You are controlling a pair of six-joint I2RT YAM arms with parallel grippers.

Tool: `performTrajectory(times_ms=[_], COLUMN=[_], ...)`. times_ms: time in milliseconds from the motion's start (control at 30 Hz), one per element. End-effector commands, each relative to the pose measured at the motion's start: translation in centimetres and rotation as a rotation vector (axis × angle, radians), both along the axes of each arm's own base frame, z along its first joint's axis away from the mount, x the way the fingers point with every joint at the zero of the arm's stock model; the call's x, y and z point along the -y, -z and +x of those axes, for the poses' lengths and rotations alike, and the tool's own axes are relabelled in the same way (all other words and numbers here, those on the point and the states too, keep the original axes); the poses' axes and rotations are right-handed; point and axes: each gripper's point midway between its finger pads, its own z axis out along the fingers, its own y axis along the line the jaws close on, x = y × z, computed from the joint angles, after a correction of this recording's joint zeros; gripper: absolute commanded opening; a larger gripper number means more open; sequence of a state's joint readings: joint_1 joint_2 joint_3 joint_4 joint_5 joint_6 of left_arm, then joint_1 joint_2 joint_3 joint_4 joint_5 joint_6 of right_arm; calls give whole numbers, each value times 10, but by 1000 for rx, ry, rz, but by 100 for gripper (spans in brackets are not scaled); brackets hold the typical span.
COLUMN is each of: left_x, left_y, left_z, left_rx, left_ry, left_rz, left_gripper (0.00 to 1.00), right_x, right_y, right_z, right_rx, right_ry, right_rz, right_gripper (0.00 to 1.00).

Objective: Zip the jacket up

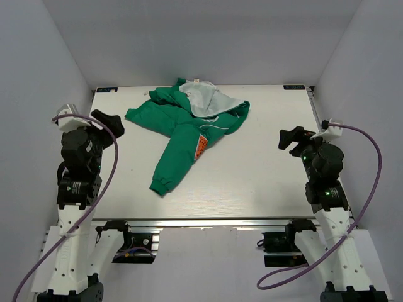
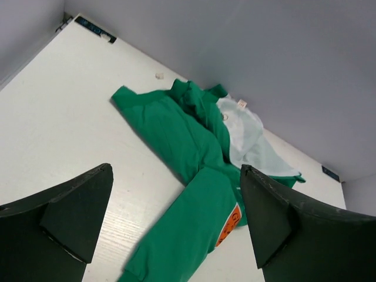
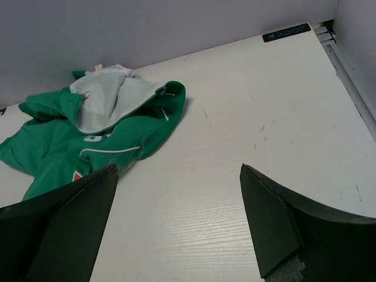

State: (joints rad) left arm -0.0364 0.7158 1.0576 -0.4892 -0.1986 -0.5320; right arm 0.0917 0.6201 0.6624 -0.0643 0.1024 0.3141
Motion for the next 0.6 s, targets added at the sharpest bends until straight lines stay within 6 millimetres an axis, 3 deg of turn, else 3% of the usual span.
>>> performTrajectory(times_ms=[0, 133, 233, 267, 333, 367, 400, 467, 500, 533, 567], left_x=[-2, 1, 6, 10, 14, 15, 15, 20, 23, 23, 23], left_y=[21, 42, 49, 66, 68, 91, 96, 70, 132, 141, 136], left_z=[5, 30, 52, 67, 86, 104, 116, 124, 157, 167, 182], left_rx=[-85, -170, -200, -261, -280, -345, -354, -280, -430, -451, -438], left_ry=[-14, -8, 17, 34, 55, 57, 56, 81, 86, 84, 87], left_rz=[-6, -9, -9, -11, -10, -12, -14, -19, -24, -24, -20], left_gripper=[98, 98, 98, 98, 98, 98, 98, 98, 98, 98, 98], right_x=[-12, -32, -32, -32, -35, -42, -47, -63, -71, -72, -76], right_y=[-11, -3, -1, 4, 6, 15, 18, 35, 41, 48, 60], right_z=[-6, -8, -4, 0, 1, 5, 7, 13, 14, 19, 27], right_rx=[44, 31, -14, -46, -101, -130, -142, -218, -250, -280, -331], right_ry=[-75, -175, -176, -173, -187, -236, -270, -352, -376, -358, -347], right_rz=[-3, 57, 44, 42, 50, 25, 17, 43, 51, 48, 37], right_gripper=[89, 89, 89, 89, 89, 89, 89, 89, 89, 89, 89])
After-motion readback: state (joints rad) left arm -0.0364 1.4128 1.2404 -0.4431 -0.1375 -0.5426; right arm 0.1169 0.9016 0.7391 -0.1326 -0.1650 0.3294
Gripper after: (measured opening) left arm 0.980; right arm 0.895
